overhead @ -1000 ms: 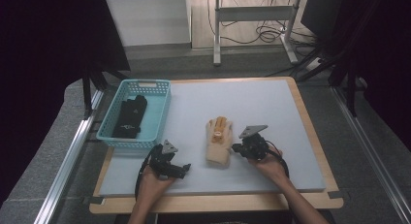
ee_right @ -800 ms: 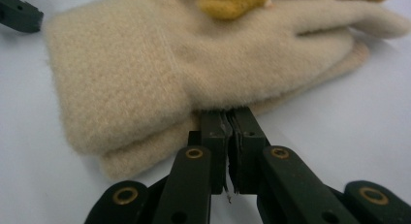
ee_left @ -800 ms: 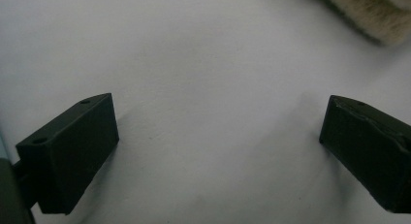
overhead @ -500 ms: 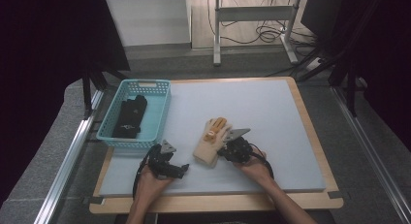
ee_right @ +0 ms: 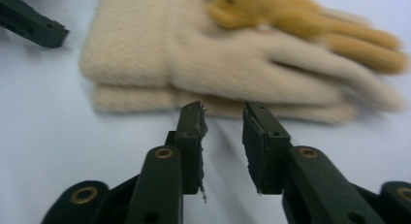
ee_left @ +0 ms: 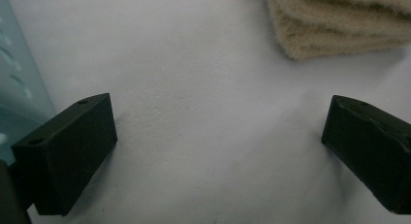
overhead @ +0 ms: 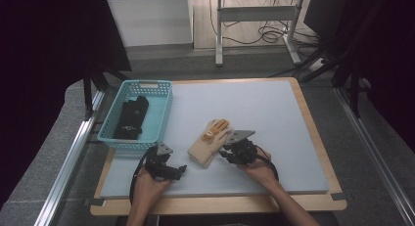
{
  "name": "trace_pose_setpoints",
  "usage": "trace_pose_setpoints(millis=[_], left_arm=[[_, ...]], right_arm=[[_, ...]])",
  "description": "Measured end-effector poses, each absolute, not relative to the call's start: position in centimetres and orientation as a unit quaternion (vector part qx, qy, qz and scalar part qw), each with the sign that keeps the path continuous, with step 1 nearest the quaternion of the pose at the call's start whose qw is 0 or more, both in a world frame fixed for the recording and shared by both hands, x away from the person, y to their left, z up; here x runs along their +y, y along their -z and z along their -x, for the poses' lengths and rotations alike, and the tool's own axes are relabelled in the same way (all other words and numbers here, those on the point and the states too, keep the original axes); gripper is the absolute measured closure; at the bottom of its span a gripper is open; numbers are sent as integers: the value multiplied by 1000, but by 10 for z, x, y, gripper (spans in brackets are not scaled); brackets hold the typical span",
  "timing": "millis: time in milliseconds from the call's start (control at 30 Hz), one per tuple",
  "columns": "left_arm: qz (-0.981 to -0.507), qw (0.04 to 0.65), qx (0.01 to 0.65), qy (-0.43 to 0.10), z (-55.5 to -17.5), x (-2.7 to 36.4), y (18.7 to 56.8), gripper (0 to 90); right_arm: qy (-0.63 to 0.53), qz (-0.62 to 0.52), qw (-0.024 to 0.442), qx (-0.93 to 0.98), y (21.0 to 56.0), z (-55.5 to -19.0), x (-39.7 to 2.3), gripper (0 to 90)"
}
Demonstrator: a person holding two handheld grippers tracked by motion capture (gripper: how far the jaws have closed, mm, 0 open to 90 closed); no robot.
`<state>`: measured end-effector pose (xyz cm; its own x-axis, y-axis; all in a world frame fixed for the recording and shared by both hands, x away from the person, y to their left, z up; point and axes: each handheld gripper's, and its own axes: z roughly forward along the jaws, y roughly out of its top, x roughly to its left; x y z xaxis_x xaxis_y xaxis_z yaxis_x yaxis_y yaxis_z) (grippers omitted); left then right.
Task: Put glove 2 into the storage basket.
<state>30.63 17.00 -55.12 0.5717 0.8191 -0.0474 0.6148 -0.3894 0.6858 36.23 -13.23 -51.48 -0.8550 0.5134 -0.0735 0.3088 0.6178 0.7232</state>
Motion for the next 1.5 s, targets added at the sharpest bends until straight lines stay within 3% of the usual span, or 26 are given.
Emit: trace_pose_setpoints(millis=[167, 567, 1000, 1100, 1500], left_arm=[[-819, 339, 438, -150, -306, 170, 551, 0], [-817, 341, 440, -149, -306, 170, 552, 0], [-819, 341, 437, -150, -306, 171, 551, 0], [-821, 340, 433, -150, -306, 171, 550, 4], [-828, 372, 401, -128, -317, 153, 515, 1]], right_arm=[[-380, -265, 158, 872, 506, -365, -163, 508], [-372, -328, 194, 846, 506, -370, -222, 294], [-342, -372, 199, 840, 529, -371, -263, 180], [-361, -390, 171, 829, 529, -375, -270, 174], [-348, -386, 191, 833, 530, -373, -266, 161]])
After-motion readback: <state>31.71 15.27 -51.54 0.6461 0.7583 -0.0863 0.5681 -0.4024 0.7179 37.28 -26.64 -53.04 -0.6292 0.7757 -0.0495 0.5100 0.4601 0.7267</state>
